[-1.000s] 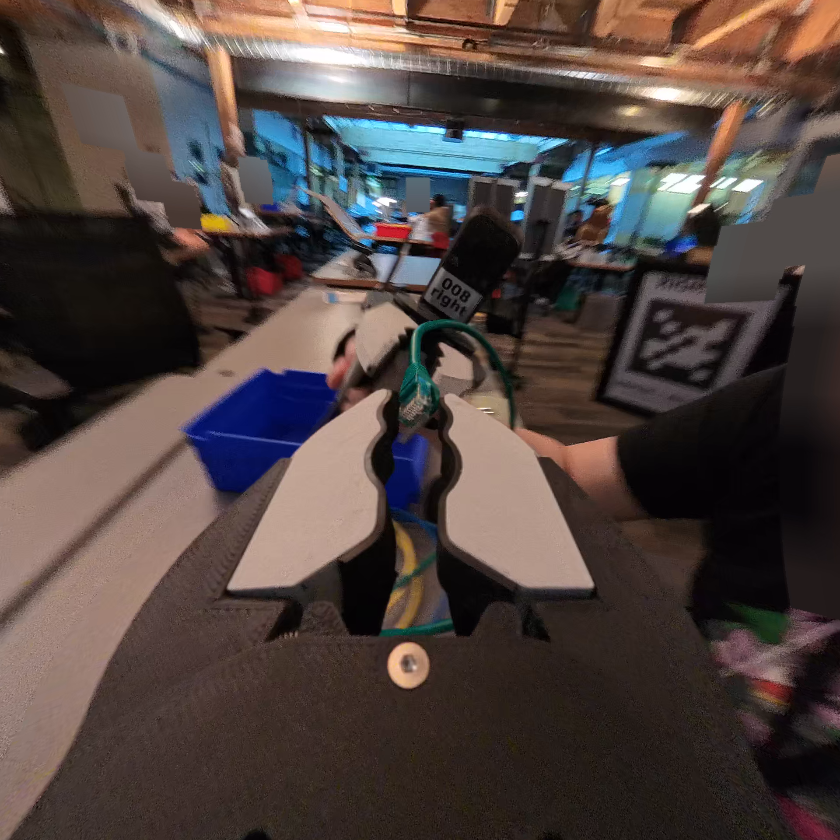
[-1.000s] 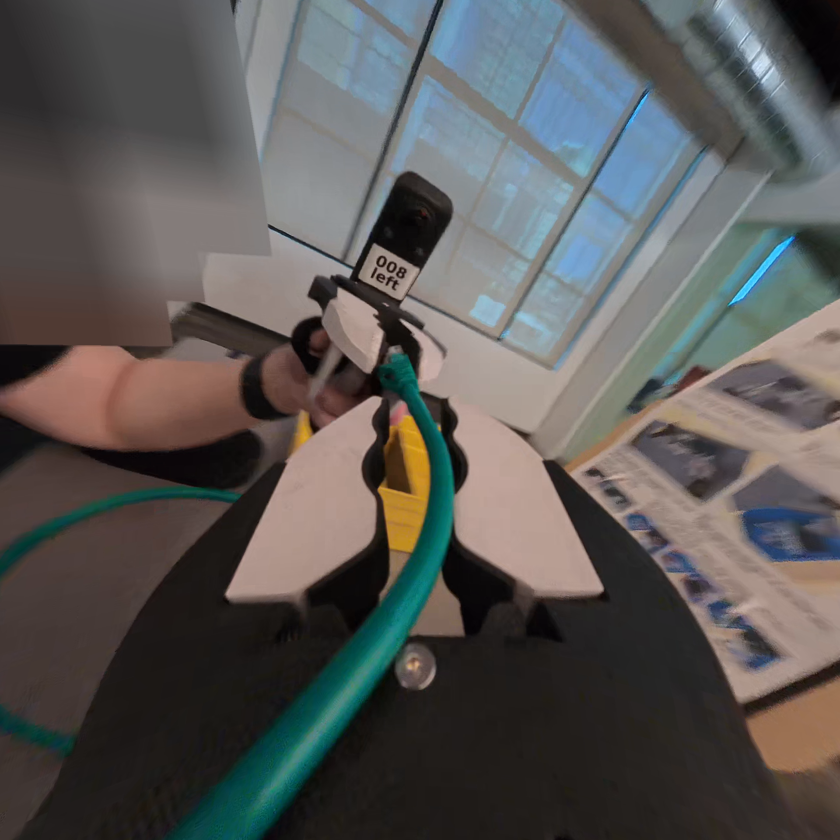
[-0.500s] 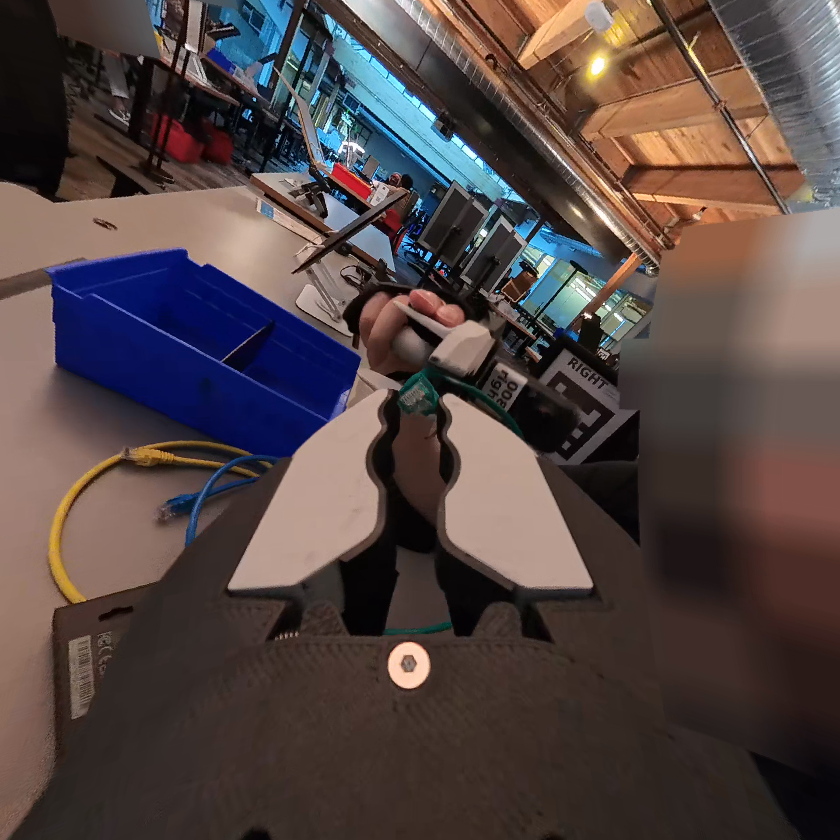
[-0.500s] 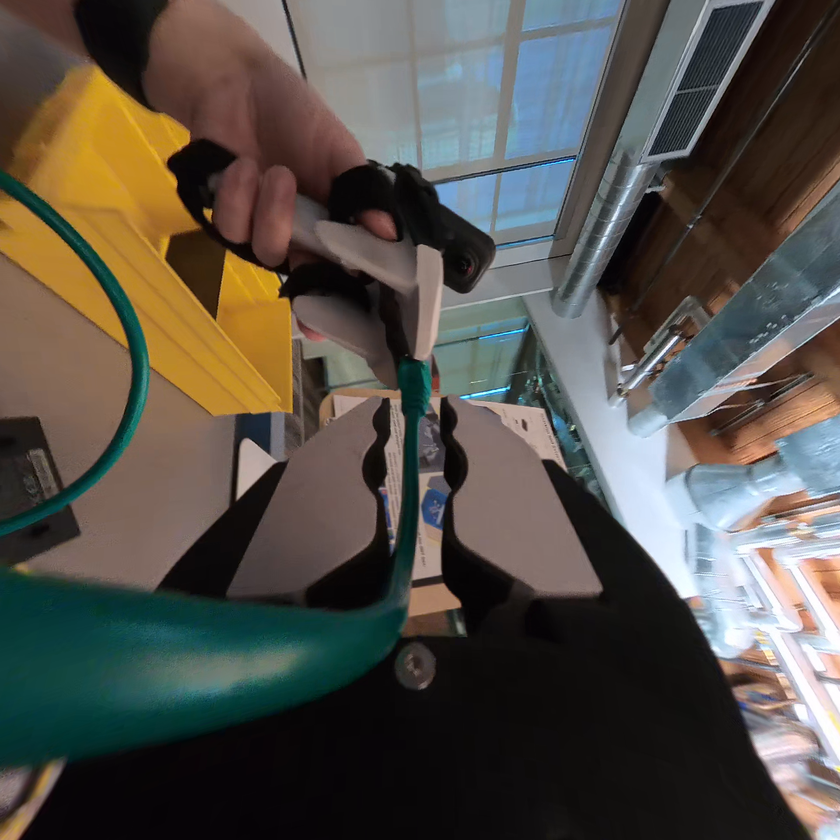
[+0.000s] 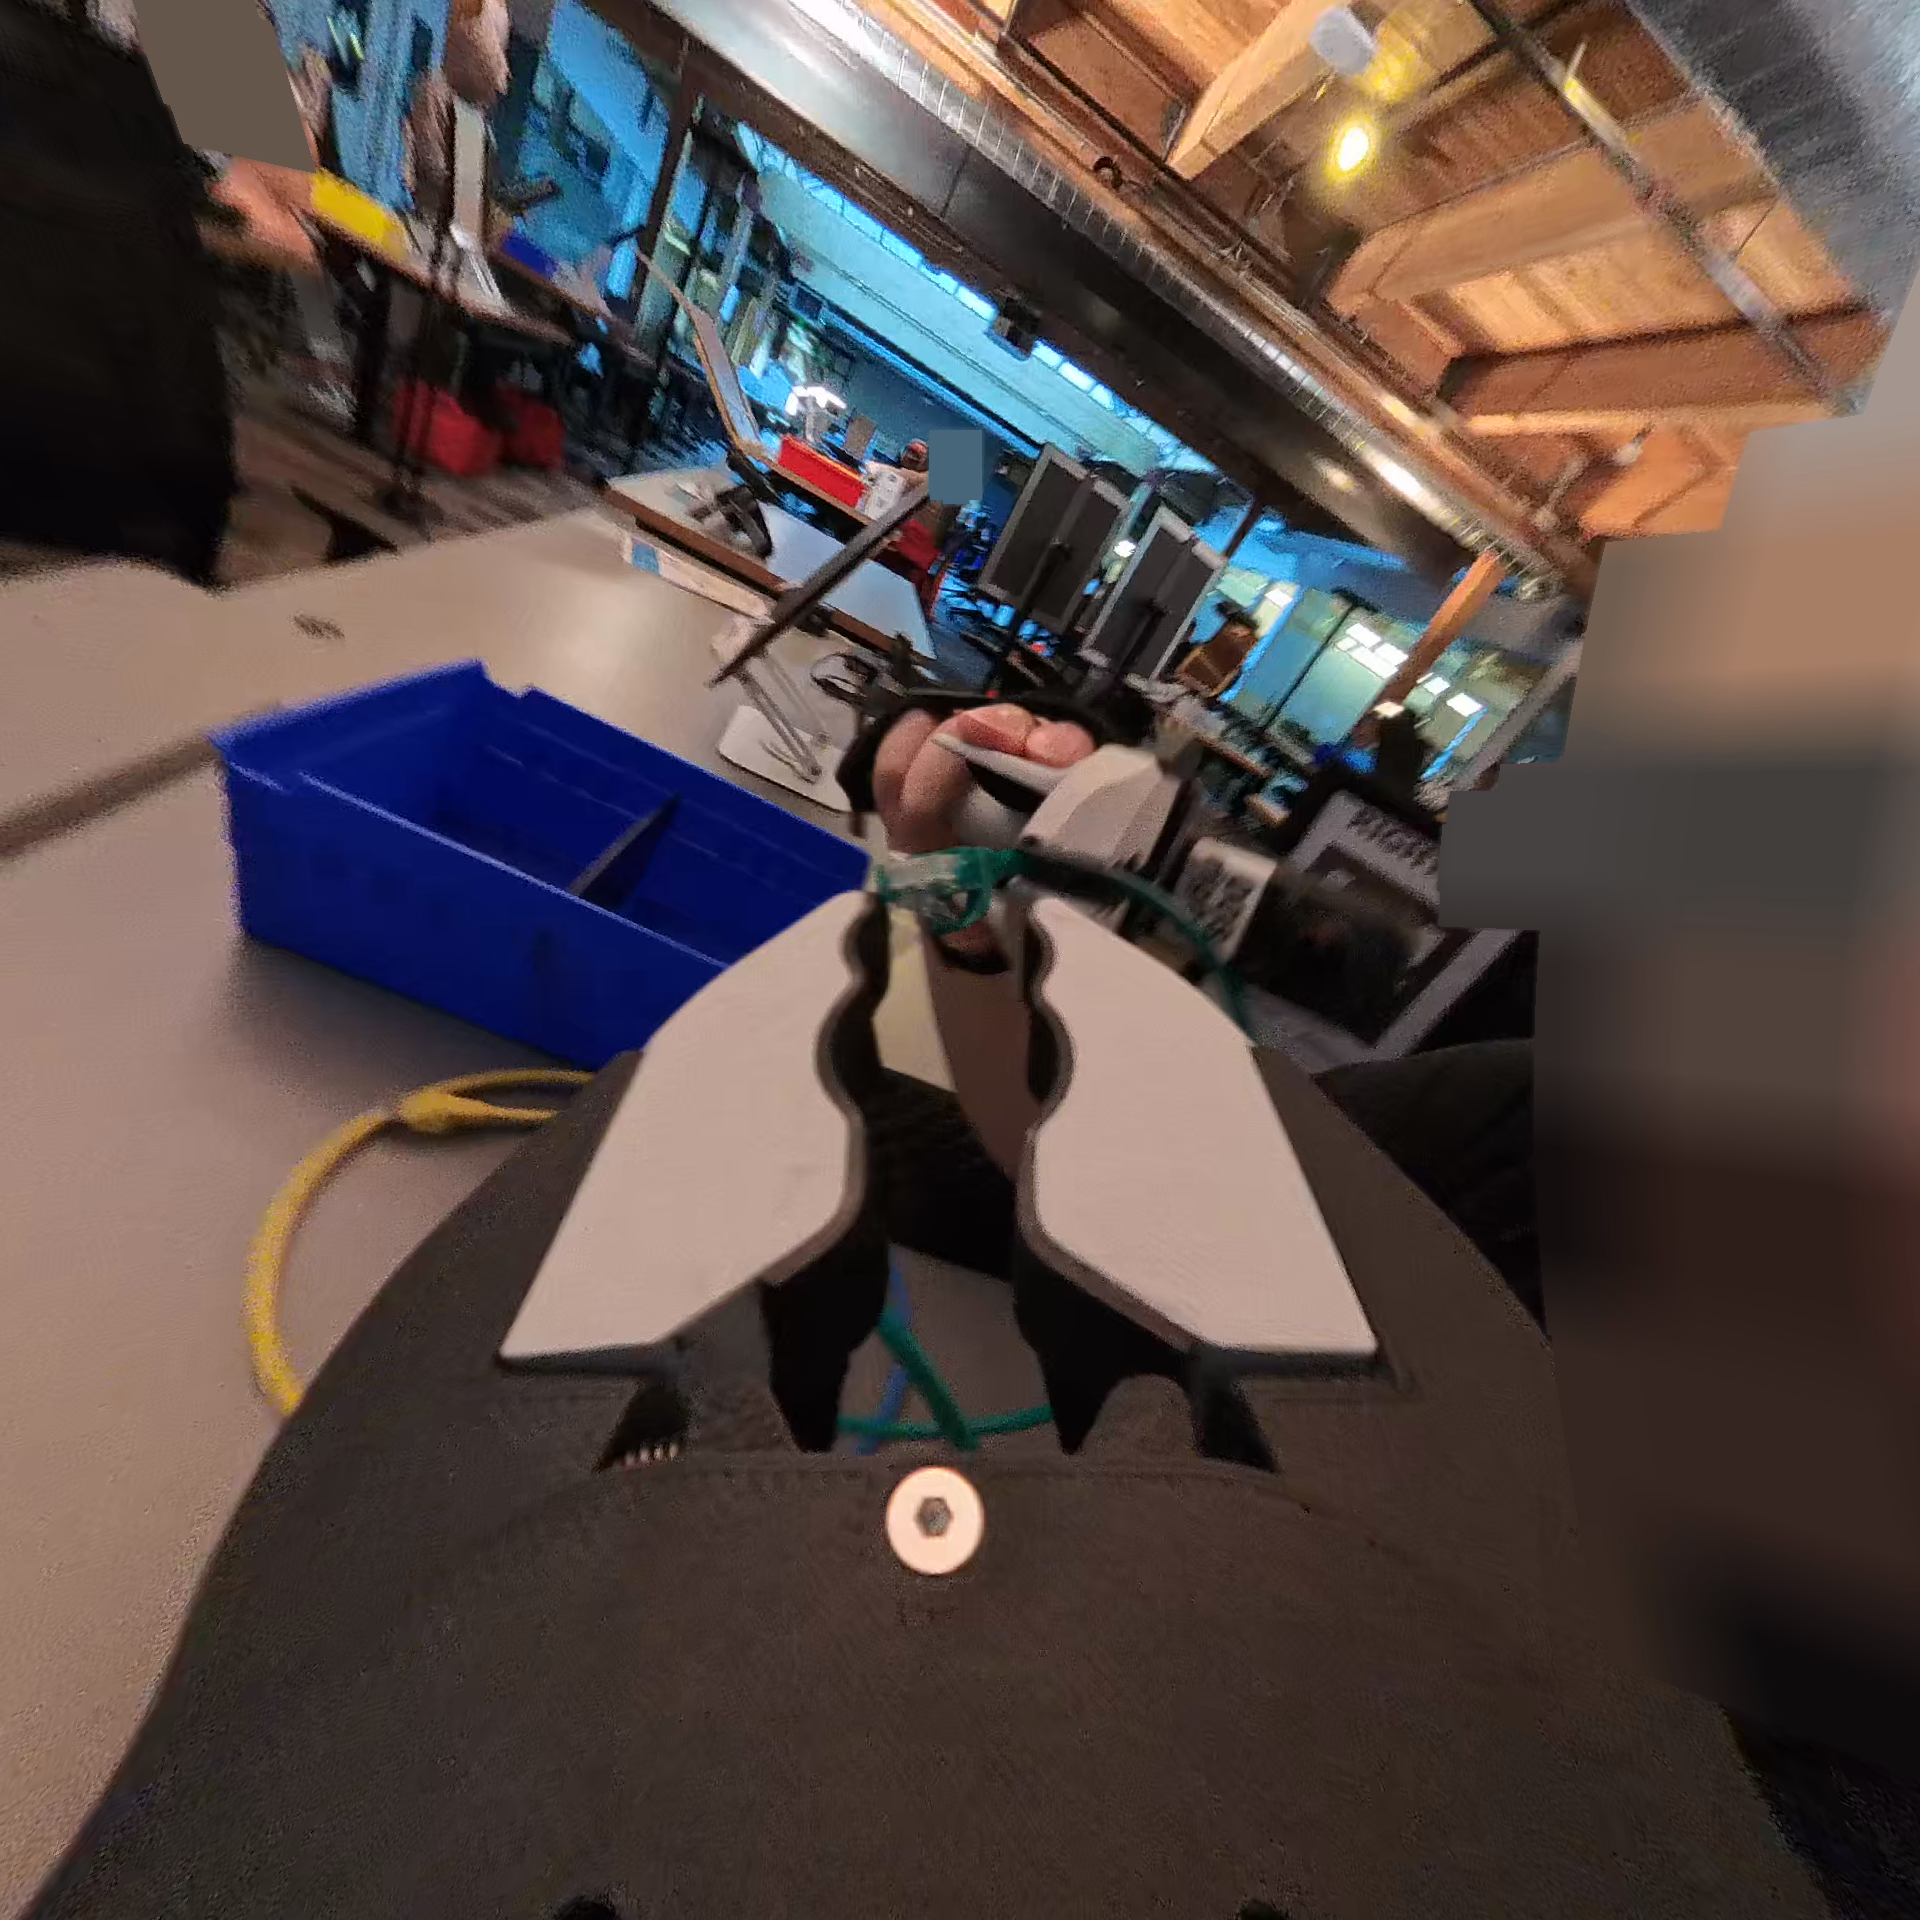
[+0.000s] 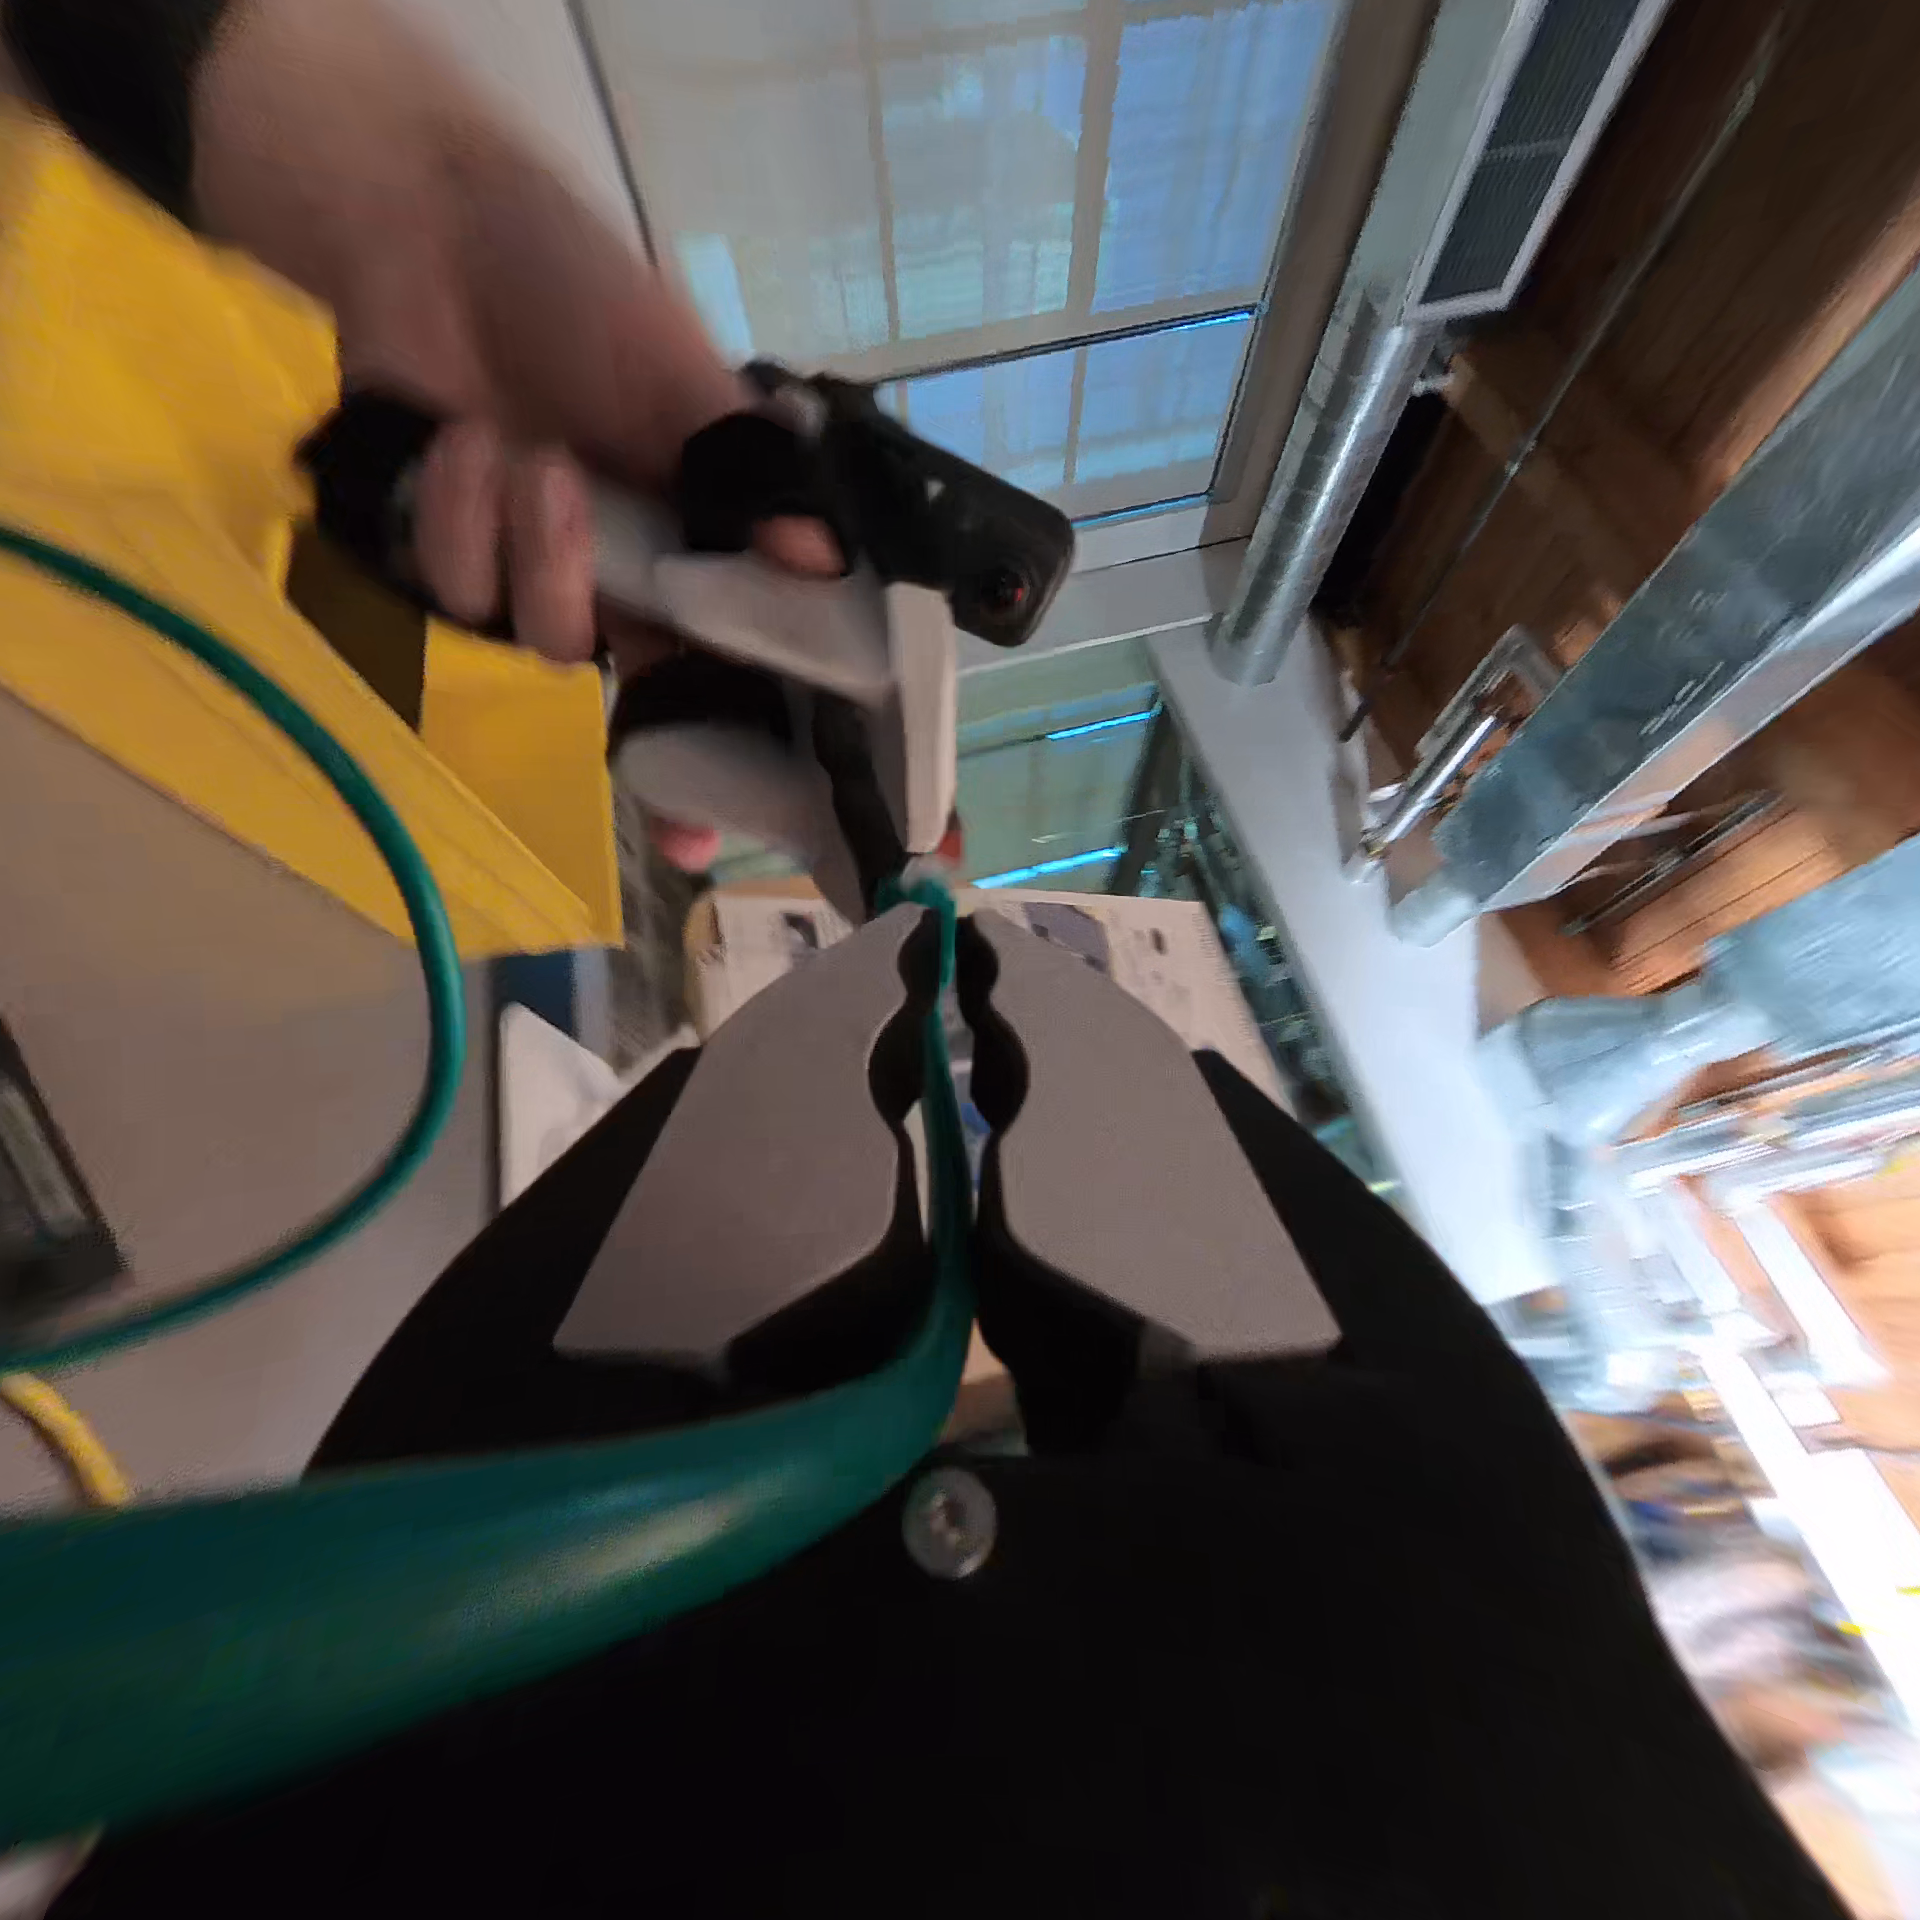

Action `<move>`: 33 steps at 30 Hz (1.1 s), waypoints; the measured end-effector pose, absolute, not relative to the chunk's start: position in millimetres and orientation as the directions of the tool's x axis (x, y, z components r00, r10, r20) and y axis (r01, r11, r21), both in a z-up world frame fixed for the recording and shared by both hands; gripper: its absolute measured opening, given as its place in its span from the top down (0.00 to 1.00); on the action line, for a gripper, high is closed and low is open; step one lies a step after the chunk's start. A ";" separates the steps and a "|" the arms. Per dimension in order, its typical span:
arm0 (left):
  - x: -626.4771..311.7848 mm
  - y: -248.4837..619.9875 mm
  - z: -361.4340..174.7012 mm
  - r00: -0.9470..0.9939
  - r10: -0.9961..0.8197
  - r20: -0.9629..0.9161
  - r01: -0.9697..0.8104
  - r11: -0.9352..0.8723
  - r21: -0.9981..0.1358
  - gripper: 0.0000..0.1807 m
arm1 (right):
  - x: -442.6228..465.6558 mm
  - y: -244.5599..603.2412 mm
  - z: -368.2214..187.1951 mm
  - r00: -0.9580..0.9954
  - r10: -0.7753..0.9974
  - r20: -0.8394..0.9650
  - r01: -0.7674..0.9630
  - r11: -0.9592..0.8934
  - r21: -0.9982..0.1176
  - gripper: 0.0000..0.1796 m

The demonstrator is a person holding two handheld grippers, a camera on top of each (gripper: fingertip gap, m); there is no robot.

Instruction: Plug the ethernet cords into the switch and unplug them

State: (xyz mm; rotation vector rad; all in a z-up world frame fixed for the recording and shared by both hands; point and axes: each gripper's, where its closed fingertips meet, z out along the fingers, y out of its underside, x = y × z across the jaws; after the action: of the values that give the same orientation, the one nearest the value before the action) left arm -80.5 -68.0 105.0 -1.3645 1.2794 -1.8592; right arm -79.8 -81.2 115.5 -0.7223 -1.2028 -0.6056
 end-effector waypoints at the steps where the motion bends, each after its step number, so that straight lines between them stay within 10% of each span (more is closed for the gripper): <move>1: -80.6 -67.9 105.8 -0.368 -0.850 0.377 -0.096 -0.368 -0.925 0.83 | -79.9 -82.7 120.1 0.334 0.050 0.941 0.702 0.653 -0.284 0.98; 10: -84.0 -71.0 124.6 -0.252 -0.968 -0.009 0.173 -0.035 -0.984 0.75 | -73.2 -89.3 152.2 0.528 0.806 0.267 -0.066 0.352 -0.934 0.99; 16: -85.8 -81.0 119.4 -0.220 -0.963 -0.157 0.179 0.118 -0.977 0.74 | -85.9 -91.8 149.6 0.303 0.953 -0.032 -0.285 0.059 -0.957 0.99; 26: -84.3 -87.4 114.4 -0.334 -0.942 0.028 0.073 -0.055 -0.996 0.70 | -68.3 -74.2 158.1 0.442 0.892 -0.093 -0.361 0.082 -0.929 0.99; 33: -74.0 -79.3 109.1 -0.296 -0.949 0.109 0.024 -0.121 -0.992 0.92 | -68.7 -69.7 153.6 0.493 0.870 -0.029 -0.315 0.147 -0.938 0.98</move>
State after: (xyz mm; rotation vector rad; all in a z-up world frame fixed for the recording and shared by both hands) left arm -74.0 -79.3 109.1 -1.1072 1.3364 -1.5364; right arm -68.7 -69.7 153.6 -1.1112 -0.6170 0.9347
